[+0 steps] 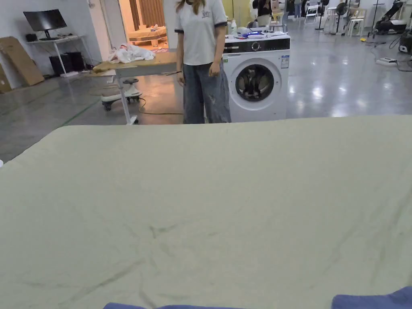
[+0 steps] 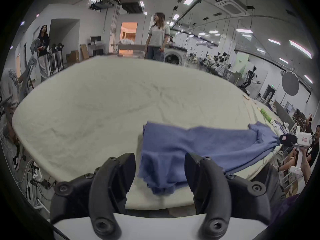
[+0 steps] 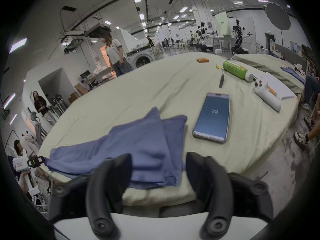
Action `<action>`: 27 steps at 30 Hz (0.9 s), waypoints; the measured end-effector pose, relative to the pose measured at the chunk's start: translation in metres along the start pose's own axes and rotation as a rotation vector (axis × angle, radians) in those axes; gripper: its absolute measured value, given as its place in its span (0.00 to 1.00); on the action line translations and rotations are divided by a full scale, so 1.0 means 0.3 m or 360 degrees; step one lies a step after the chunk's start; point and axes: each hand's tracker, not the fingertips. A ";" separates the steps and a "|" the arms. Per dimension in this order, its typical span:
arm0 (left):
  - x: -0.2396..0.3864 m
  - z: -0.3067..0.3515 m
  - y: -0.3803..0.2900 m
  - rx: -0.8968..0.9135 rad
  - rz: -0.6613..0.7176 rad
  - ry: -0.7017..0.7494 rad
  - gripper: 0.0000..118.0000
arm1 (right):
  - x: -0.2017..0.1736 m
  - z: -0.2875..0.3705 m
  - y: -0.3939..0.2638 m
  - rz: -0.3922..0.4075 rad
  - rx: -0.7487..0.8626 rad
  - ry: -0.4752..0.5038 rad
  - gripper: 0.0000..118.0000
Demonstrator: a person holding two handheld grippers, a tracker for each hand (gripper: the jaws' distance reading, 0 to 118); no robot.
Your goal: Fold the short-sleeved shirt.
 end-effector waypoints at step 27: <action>0.476 0.435 0.145 0.0877 -0.0186 0.0065 0.00 | -0.532 0.186 0.099 0.0497 0.0520 0.0438 0.00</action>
